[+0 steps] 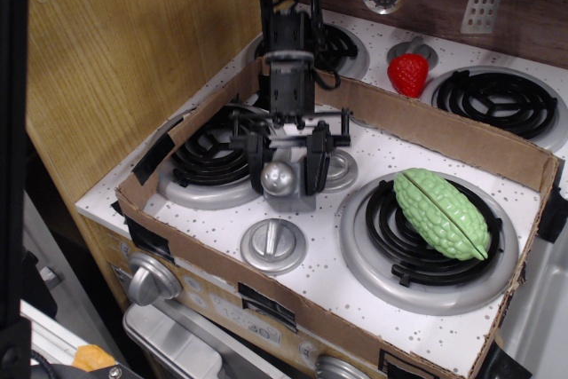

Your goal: Right pepper shaker

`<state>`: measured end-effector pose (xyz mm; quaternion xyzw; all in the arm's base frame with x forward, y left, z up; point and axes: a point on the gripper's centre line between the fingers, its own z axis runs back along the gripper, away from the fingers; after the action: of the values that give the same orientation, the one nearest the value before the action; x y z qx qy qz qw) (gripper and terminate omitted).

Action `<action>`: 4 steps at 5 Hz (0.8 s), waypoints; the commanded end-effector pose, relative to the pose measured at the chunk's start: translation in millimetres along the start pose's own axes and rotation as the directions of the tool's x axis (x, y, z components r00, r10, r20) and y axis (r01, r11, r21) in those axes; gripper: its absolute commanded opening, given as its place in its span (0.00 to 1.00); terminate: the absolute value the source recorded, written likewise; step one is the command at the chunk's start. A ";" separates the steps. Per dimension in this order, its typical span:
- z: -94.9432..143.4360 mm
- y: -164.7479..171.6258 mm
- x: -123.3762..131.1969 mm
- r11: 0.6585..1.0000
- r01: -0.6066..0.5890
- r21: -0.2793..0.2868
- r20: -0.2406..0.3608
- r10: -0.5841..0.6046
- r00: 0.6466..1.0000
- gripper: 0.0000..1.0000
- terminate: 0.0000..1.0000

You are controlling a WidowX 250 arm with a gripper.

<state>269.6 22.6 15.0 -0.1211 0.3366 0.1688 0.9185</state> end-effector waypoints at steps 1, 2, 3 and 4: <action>8.5 -7.1 3.9 0.998 -0.022 -0.052 0.005 0.022 1.000 0.00 0.00; 13.7 -9.8 5.5 0.999 -0.025 -0.030 0.040 0.026 0.999 0.00 0.00; 13.1 -9.9 11.1 0.999 -0.001 -0.051 0.051 0.003 0.999 1.00 0.00; 14.5 -11.8 5.6 0.998 -0.032 -0.047 0.092 0.036 0.995 1.00 0.00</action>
<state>276.1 17.1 1.1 -0.1300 0.3226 0.2007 0.9158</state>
